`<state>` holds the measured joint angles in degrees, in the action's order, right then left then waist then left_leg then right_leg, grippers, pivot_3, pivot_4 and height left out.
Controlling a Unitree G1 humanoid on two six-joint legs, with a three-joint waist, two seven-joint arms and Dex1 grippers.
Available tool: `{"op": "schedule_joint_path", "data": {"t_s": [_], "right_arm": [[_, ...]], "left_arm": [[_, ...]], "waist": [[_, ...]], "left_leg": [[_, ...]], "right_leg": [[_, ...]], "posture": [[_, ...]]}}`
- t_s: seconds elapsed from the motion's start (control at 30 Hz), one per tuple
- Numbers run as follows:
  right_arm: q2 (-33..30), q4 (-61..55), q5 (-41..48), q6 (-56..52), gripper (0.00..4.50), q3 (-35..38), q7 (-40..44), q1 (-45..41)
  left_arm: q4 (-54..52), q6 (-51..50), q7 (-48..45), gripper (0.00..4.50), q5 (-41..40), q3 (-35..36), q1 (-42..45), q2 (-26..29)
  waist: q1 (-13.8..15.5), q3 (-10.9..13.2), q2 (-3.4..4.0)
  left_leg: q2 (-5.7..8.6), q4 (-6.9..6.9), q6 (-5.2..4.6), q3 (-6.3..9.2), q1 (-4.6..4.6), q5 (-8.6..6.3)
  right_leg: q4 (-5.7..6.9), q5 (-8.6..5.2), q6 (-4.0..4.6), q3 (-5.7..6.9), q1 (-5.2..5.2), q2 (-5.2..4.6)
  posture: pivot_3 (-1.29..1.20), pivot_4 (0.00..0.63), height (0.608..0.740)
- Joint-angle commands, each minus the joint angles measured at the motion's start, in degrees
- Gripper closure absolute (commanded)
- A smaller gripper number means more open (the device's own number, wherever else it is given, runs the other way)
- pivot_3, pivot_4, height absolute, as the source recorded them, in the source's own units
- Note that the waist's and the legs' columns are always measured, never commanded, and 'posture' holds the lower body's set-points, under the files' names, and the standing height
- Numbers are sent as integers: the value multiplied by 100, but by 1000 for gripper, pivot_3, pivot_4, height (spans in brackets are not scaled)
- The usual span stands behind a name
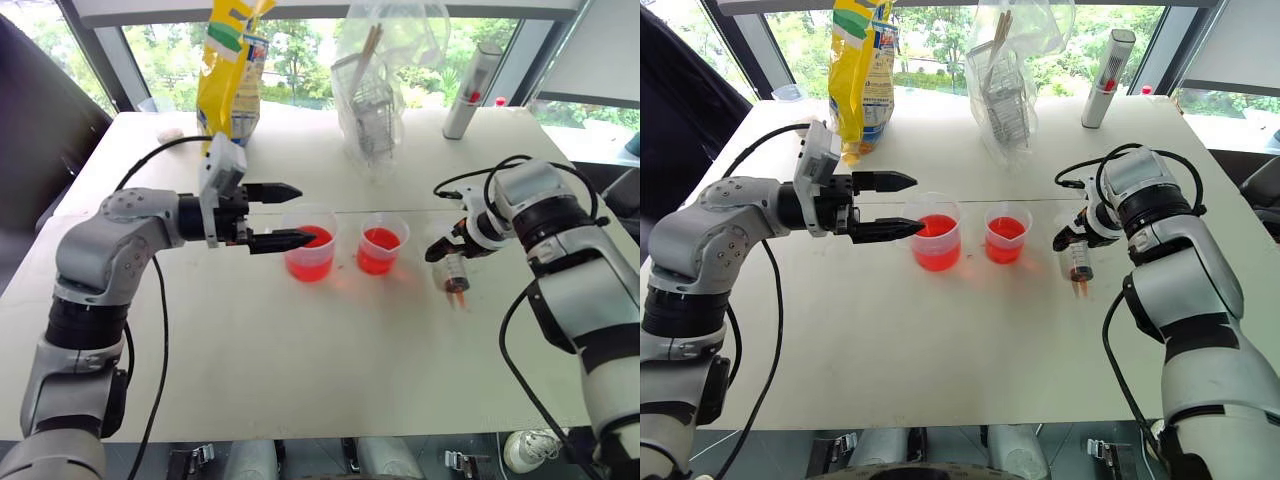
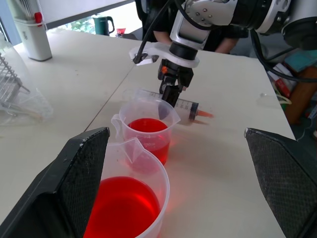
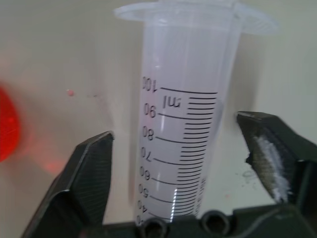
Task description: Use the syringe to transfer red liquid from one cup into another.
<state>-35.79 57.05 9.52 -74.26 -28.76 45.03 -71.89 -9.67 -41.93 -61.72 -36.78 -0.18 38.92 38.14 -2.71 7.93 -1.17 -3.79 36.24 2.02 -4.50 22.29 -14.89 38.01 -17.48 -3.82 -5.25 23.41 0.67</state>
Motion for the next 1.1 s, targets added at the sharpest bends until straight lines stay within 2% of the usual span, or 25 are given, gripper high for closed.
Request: {"op": "schedule_joint_path", "data": {"t_s": [0.03,0.1,0.13,0.3,0.43,0.53,0.67,0.77,0.87,0.97,1.1], "right_arm": [[118,192,-230,175,2179,183,114,-179],[181,263,-337,243,2962,249,137,-188],[209,297,-391,277,3100,285,135,-191],[233,305,-591,324,3101,413,231,-185],[-91,-340,-579,26,3101,634,242,-90],[-540,-1690,-477,-201,3101,998,184,107],[-913,-3843,-234,-102,3101,2375,-332,460],[-695,-4916,-17,-359,3101,3262,-709,550],[-94,-6555,211,714,3101,3658,-1044,922],[586,-7261,305,1923,3101,3689,-1291,1369],[1977,-7529,678,3495,3101,3405,-1447,1889]], "left_arm": [[-147,92,17,0,-70,170,59,47],[-138,89,24,0,-71,154,79,30],[-137,88,23,0,-73,149,84,27],[-83,88,6,0,-68,131,143,24],[42,123,-55,0,-20,72,273,12],[191,165,-135,0,17,42,403,19],[481,266,-280,0,80,-17,645,8],[767,380,-400,0,167,-60,881,-32],[1352,575,-531,0,275,-47,1372,-128],[1889,718,-680,0,367,-12,1806,-167],[2383,938,-924,0,592,-52,2234,-52]], "waist": [[-9,0,0],[-34,0,0],[-51,0,0],[-133,0,0],[-124,3,5],[-108,4,7],[-79,6,10],[-104,5,9],[-125,4,8],[-134,4,9],[-131,-2,-1]], "left_leg": [[0,-1,0,0,0,0],[-1,-2,0,1,0,0],[-1,-2,0,2,0,0],[-1,-1,1,3,-2,0],[-1,-3,1,4,-1,1],[0,-4,1,4,5,0],[2,-7,1,4,8,0],[0,-10,1,5,5,0],[-3,-10,1,8,-1,0],[-4,-9,1,8,-2,0],[-4,-3,3,7,7,2]], "right_leg": [[0,0,0,0,0,0],[0,0,0,0,1,2],[0,0,0,0,1,3],[2,0,0,-1,-2,1],[2,0,0,-1,-1,2],[1,0,0,-1,4,0],[-2,-1,-1,1,7,-3],[-1,-1,-1,2,6,2],[2,-1,-1,3,2,8],[8,0,-1,0,4,15],[4,-1,-1,4,4,8]], "posture": [[0,150,739],[0,150,739],[0,150,739],[0,150,739],[0,150,739],[0,150,739],[0,150,739],[0,150,739],[0,150,739],[0,150,739],[0,150,739]]}}
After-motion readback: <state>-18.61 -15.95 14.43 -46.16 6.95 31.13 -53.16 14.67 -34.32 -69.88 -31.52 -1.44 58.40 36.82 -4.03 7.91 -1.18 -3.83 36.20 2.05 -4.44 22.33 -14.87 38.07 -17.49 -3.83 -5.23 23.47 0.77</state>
